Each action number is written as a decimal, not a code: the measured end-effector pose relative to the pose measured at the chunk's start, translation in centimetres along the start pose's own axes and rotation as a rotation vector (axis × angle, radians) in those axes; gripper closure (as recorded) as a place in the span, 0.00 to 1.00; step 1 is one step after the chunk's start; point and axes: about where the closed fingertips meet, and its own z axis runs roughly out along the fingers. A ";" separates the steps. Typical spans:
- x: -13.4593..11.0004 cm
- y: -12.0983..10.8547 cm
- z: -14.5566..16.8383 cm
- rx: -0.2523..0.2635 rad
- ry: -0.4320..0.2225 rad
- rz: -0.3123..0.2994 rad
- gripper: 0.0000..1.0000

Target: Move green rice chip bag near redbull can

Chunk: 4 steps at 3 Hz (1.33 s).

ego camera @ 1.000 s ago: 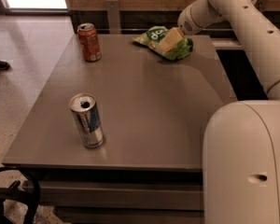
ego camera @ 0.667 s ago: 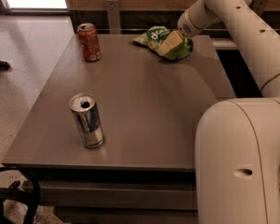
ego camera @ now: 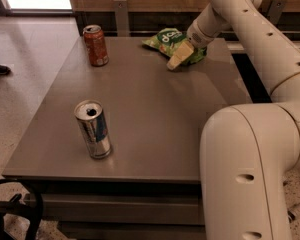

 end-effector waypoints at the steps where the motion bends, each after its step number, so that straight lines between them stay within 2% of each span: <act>1: 0.1 0.2 0.4 -0.009 0.006 0.000 0.18; 2: 0.1 0.3 0.6 -0.013 0.008 -0.001 0.48; 4: -0.3 0.2 0.1 -0.013 0.008 -0.001 0.95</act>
Offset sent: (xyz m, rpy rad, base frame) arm -0.0009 0.0019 -0.0039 -0.0007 0.0102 0.0045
